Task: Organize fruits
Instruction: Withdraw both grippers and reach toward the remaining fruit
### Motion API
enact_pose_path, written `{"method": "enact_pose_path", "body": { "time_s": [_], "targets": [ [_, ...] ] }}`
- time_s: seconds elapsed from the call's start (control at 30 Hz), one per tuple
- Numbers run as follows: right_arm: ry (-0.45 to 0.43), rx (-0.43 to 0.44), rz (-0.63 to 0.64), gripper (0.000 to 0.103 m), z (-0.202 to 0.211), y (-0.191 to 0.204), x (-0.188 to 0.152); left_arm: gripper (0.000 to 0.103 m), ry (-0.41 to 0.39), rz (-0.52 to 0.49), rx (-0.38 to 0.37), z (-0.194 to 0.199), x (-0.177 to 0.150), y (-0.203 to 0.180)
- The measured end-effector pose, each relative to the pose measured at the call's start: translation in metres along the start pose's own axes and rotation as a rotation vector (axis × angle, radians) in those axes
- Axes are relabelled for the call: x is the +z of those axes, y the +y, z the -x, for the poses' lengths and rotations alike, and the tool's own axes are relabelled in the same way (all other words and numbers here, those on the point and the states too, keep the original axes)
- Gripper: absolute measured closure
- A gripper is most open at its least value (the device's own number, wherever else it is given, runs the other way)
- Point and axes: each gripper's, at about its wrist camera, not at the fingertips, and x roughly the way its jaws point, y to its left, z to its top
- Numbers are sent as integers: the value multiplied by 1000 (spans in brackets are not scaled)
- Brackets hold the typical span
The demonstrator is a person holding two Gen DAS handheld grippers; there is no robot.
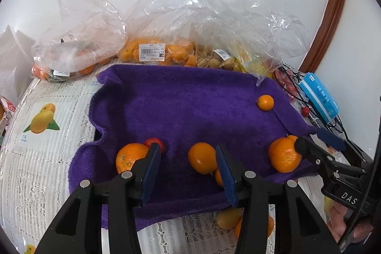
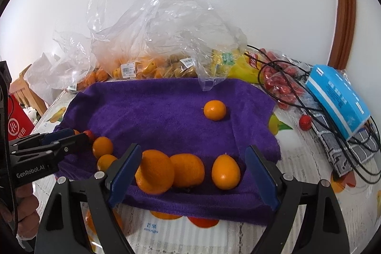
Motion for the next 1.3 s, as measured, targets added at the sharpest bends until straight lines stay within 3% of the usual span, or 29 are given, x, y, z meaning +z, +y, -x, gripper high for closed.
{"method": "enact_pose_path", "body": {
  "time_s": [0.23,0.57,0.73,0.87,1.0,1.2,1.3],
  "targets": [
    [20,15,-21,36,24,8,-9,57,-18,-13,44,18,1,-3],
    [91,98,12,46,38,46,-42,56,-14,7,99,48,-19,26],
    [125,185,9,50,32,69,-54,55,-4,32,121,59,-32,52],
    [162,178,45,54,22,87,-61,55,5,66,120,63,-40,67],
    [152,113,92,55,17,97,-64,55,13,78,117,63,-46,72],
    [206,101,111,56,-2,95,-72,55,20,72,114,61,-53,70],
    [189,96,126,59,-2,95,-75,55,27,65,112,58,-57,66]
  ]
}}
